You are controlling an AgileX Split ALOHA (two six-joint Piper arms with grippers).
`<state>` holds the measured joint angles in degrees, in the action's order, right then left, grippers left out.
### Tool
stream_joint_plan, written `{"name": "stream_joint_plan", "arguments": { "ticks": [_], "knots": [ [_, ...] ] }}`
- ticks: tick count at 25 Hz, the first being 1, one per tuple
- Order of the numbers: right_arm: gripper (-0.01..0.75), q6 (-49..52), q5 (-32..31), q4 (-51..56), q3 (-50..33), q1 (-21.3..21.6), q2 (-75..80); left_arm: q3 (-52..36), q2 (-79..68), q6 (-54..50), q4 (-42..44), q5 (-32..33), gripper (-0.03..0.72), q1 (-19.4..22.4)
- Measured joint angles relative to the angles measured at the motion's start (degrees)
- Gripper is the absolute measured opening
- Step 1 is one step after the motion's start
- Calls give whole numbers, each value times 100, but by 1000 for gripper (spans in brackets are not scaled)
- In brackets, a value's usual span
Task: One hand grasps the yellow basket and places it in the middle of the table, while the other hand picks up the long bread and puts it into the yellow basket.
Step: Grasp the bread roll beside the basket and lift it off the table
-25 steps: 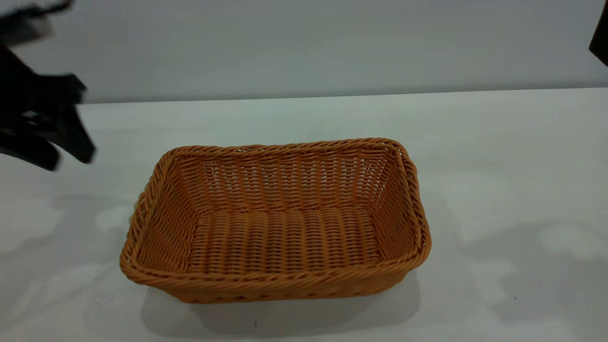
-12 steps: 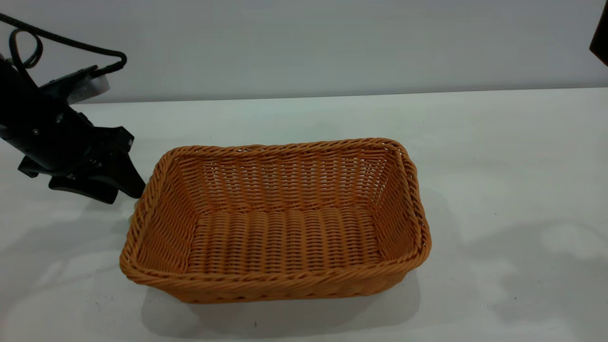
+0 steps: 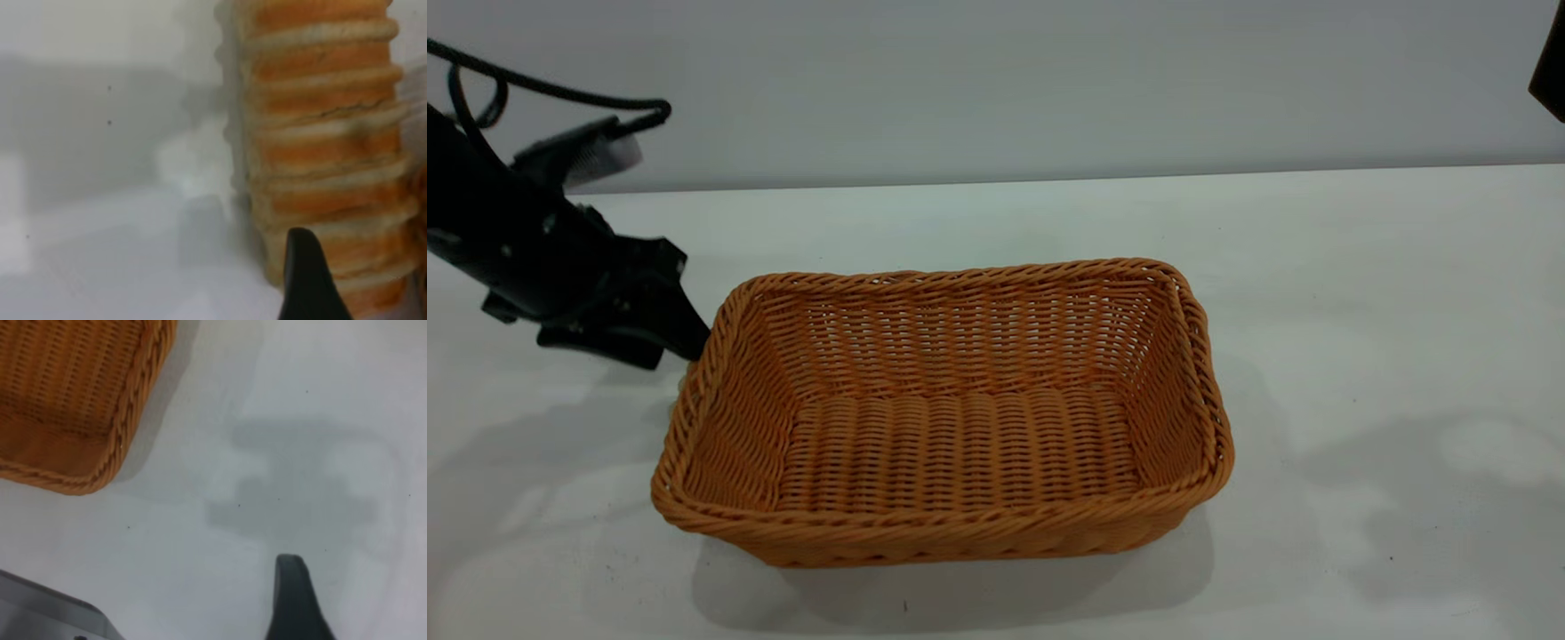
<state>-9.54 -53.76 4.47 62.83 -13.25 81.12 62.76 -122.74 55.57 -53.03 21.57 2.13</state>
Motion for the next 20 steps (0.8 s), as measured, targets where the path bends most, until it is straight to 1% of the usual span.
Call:
{"name": "stream_joint_plan", "arguments": {
  "ticks": [6,11,13,15,16,18,20],
  "knots": [
    [532,2,0,0,0,0,0,0,-357,132,-173,-18,468,0],
    [532,12,6,0,0,0,0,41,-416,843,-1008,-18,466,0],
    [532,12,11,0,0,0,0,58,-462,1099,-1235,-6,451,0],
    [532,12,11,-6,0,0,0,58,-488,1179,-1295,-6,411,0],
    [532,17,11,-6,0,0,0,58,-493,1199,-1311,-6,375,0],
    [530,17,11,-6,0,0,0,58,-493,1221,-1324,-6,290,0],
    [521,17,18,-6,0,0,0,58,-493,1226,-1316,-6,185,0]
  ]
}}
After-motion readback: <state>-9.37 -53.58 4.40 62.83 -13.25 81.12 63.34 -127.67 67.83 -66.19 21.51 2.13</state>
